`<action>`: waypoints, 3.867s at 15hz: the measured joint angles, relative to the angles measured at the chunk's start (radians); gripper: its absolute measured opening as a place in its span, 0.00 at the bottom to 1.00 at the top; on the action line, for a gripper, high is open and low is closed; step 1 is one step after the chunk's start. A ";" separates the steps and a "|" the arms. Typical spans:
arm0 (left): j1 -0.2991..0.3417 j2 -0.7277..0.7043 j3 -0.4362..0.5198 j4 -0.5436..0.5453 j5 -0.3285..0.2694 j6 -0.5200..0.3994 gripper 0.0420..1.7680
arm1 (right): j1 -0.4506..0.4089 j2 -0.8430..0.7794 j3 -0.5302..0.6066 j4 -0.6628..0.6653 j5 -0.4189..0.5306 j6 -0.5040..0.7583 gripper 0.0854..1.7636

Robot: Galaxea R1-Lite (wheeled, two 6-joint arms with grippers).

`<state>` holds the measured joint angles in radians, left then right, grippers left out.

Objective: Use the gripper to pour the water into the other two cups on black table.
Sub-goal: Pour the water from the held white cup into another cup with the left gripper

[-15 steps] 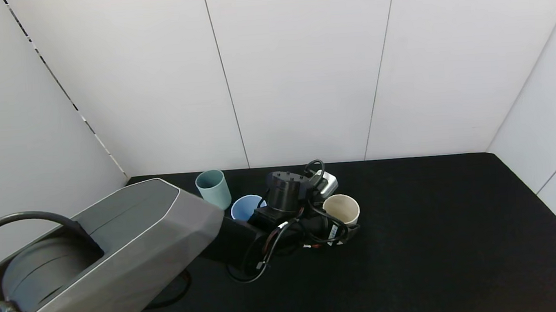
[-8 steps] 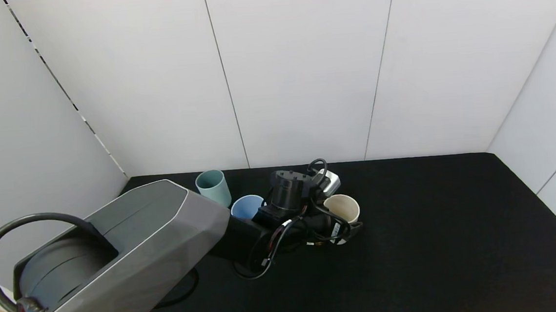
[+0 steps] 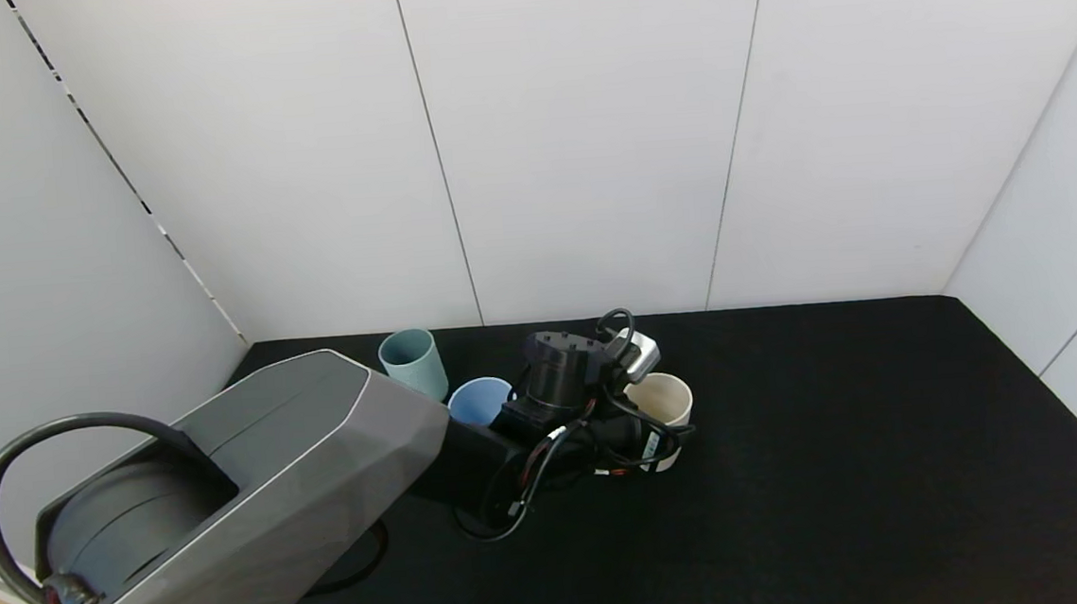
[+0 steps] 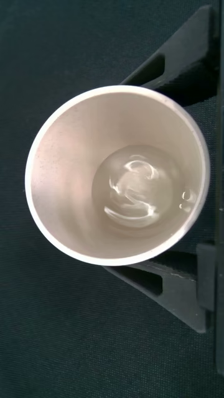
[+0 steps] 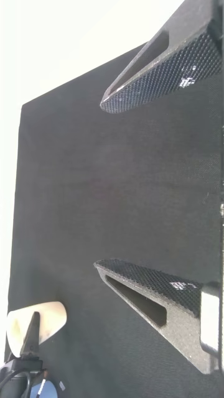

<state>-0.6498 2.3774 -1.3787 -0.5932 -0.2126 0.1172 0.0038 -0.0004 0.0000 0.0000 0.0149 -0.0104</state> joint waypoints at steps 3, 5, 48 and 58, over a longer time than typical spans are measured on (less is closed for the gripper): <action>0.001 -0.001 0.001 0.000 0.000 -0.001 0.71 | 0.000 0.000 0.000 0.000 0.000 0.000 0.97; 0.003 -0.005 0.002 0.001 0.000 -0.001 0.71 | 0.000 0.000 0.000 0.000 0.000 0.000 0.97; 0.735 -0.492 -0.201 0.641 -0.084 0.282 0.70 | 0.000 0.000 0.000 0.000 0.000 0.000 0.97; 0.724 -0.338 -0.216 0.643 -0.020 0.519 0.70 | 0.000 0.000 0.000 0.000 0.000 0.000 0.97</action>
<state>0.0740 2.0398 -1.5947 0.0500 -0.2321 0.6364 0.0038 -0.0004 0.0000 0.0000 0.0149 -0.0104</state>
